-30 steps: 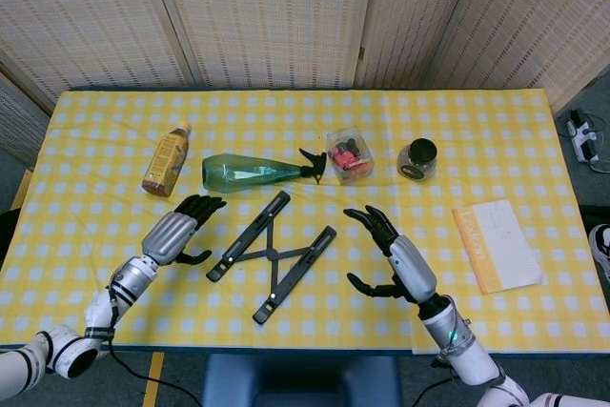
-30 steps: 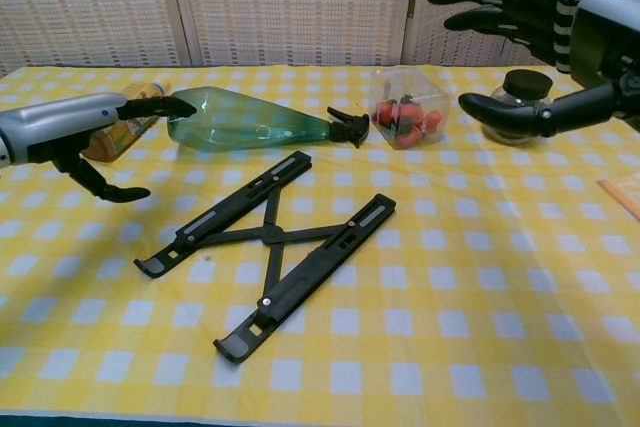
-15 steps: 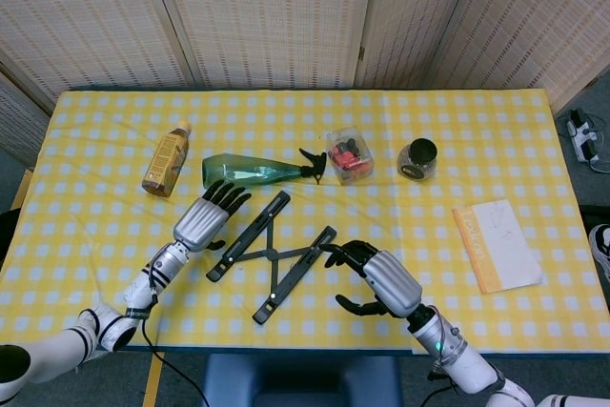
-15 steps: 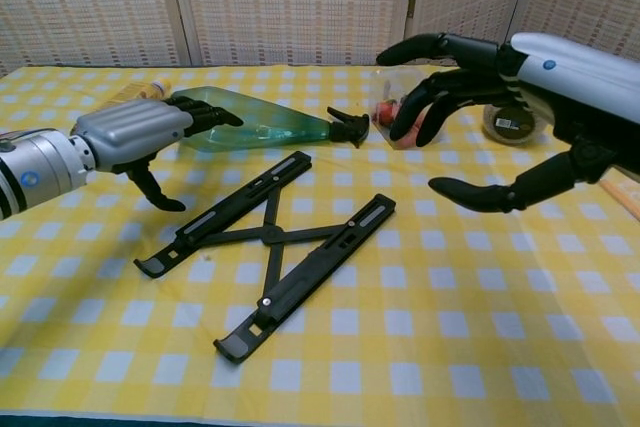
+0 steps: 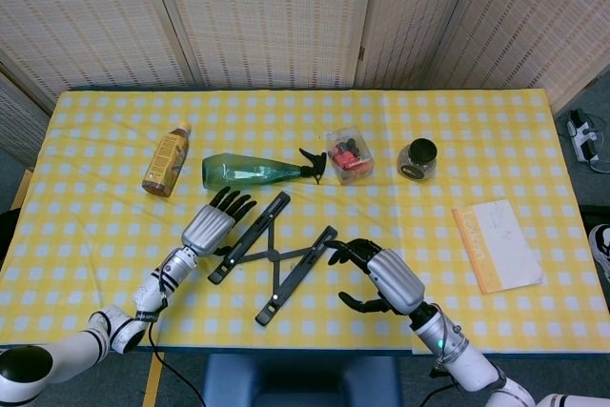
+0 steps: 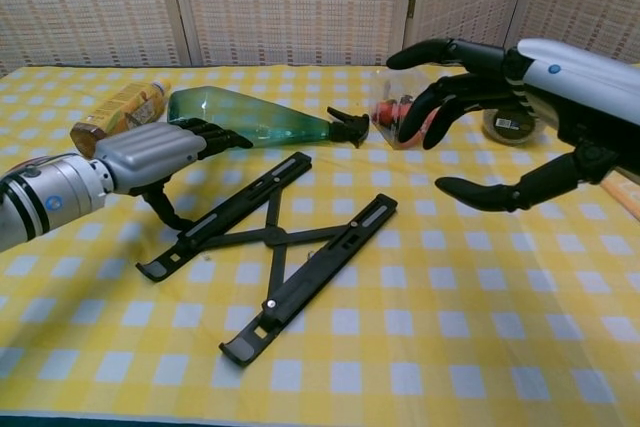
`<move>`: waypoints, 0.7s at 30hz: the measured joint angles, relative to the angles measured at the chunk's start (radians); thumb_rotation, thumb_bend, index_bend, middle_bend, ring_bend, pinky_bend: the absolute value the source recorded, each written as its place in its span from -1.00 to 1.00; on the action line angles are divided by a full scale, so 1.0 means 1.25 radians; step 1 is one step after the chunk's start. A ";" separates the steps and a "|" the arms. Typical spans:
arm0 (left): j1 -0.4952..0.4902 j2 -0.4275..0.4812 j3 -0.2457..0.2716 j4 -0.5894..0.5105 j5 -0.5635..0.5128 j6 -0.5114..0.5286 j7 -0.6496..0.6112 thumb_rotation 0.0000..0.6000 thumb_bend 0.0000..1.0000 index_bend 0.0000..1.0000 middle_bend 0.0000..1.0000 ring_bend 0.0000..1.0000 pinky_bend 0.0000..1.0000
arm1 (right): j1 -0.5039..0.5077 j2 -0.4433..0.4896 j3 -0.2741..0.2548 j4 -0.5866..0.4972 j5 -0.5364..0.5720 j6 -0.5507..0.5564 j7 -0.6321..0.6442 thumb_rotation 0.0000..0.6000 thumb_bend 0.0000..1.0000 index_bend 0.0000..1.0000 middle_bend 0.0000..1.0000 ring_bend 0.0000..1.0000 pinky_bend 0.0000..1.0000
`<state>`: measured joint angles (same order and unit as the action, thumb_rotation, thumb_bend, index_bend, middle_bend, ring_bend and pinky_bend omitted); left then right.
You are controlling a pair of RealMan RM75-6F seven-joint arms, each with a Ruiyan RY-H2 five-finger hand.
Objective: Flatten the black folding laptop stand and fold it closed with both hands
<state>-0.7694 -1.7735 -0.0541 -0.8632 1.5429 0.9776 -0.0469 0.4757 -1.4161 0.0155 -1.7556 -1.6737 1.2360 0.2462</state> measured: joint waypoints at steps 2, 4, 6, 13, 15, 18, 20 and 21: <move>0.002 0.004 0.004 -0.020 0.004 0.006 -0.014 1.00 -0.64 -0.96 -0.78 -0.92 -1.00 | 0.000 -0.001 0.000 0.002 0.001 0.001 0.004 1.00 -0.26 -0.69 -0.27 -0.29 -0.56; 0.003 0.011 0.009 -0.045 0.010 0.011 -0.023 1.00 -0.65 -0.97 -0.78 -0.93 -1.00 | 0.000 0.000 -0.001 0.004 0.003 0.000 0.012 1.00 -0.26 -0.69 -0.27 -0.29 -0.56; 0.003 0.018 0.014 -0.069 0.016 0.015 -0.024 1.00 -0.65 -0.98 -0.78 -0.95 -1.00 | 0.000 0.000 -0.001 0.006 0.004 0.000 0.020 1.00 -0.26 -0.69 -0.28 -0.29 -0.56; -0.002 0.030 0.028 -0.164 0.039 0.029 -0.011 1.00 -0.66 -0.98 -0.78 -0.97 -1.00 | 0.001 0.002 -0.007 0.018 0.003 0.000 0.033 1.00 -0.26 -0.69 -0.29 -0.29 -0.56; -0.005 0.032 0.031 -0.187 0.043 0.029 -0.005 1.00 -0.65 -0.98 -0.78 -0.97 -1.00 | 0.001 0.004 -0.009 0.021 0.003 -0.002 0.032 1.00 -0.26 -0.69 -0.30 -0.31 -0.56; -0.010 0.033 0.032 -0.215 0.048 0.028 0.013 1.00 -0.65 -0.98 -0.78 -0.97 -1.00 | 0.004 0.008 -0.012 0.023 -0.001 -0.007 0.021 1.00 -0.26 -0.69 -0.31 -0.32 -0.56; -0.015 0.032 0.025 -0.216 0.046 0.029 0.029 1.00 -0.65 -0.98 -0.78 -0.97 -1.00 | 0.006 0.012 -0.015 0.025 -0.006 -0.011 0.008 1.00 -0.26 -0.69 -0.31 -0.31 -0.52; -0.016 0.031 0.022 -0.213 0.046 0.029 0.036 1.00 -0.65 -0.99 -0.78 -0.97 -1.00 | 0.008 0.015 -0.016 0.027 -0.011 -0.015 -0.006 1.00 -0.26 -0.67 -0.30 -0.30 -0.46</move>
<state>-0.7901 -1.7342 -0.0268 -1.1292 1.5999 1.0145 -0.0023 0.4853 -1.3968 -0.0050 -1.7214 -1.6869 1.2176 0.2388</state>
